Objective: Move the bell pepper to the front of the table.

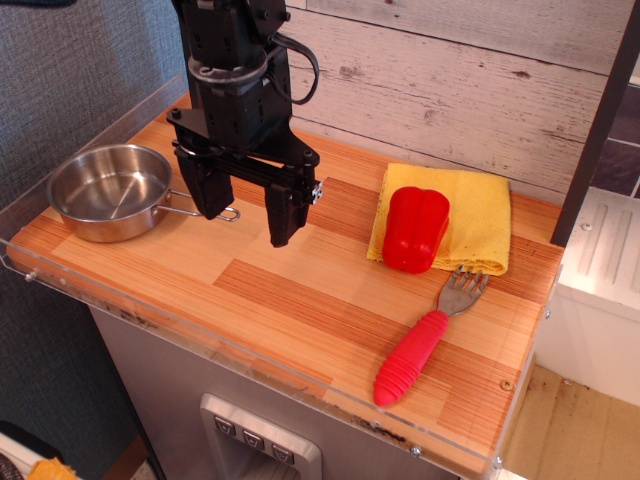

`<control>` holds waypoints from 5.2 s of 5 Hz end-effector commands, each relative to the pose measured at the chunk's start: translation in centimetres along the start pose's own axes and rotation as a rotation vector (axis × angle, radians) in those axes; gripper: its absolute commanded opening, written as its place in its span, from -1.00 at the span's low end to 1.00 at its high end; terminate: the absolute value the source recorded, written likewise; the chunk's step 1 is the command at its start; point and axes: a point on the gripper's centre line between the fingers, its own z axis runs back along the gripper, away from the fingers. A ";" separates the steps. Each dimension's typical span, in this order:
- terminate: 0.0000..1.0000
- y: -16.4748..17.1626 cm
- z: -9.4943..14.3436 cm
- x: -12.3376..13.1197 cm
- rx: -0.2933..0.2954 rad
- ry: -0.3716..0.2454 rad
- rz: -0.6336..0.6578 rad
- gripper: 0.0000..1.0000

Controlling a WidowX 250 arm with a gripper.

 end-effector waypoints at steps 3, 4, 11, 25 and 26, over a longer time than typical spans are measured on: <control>-1.00 -4.7 -2.2 3.7 0.029 0.032 -0.056 1.00; -1.00 -7.6 -2.7 5.4 0.057 0.016 -0.070 1.00; -1.00 -8.9 -5.7 7.5 0.090 0.042 0.084 1.00; -1.00 0.7 -4.3 -2.5 0.088 0.163 -0.091 1.00; -1.00 0.5 -2.6 -2.4 0.076 0.117 -0.112 1.00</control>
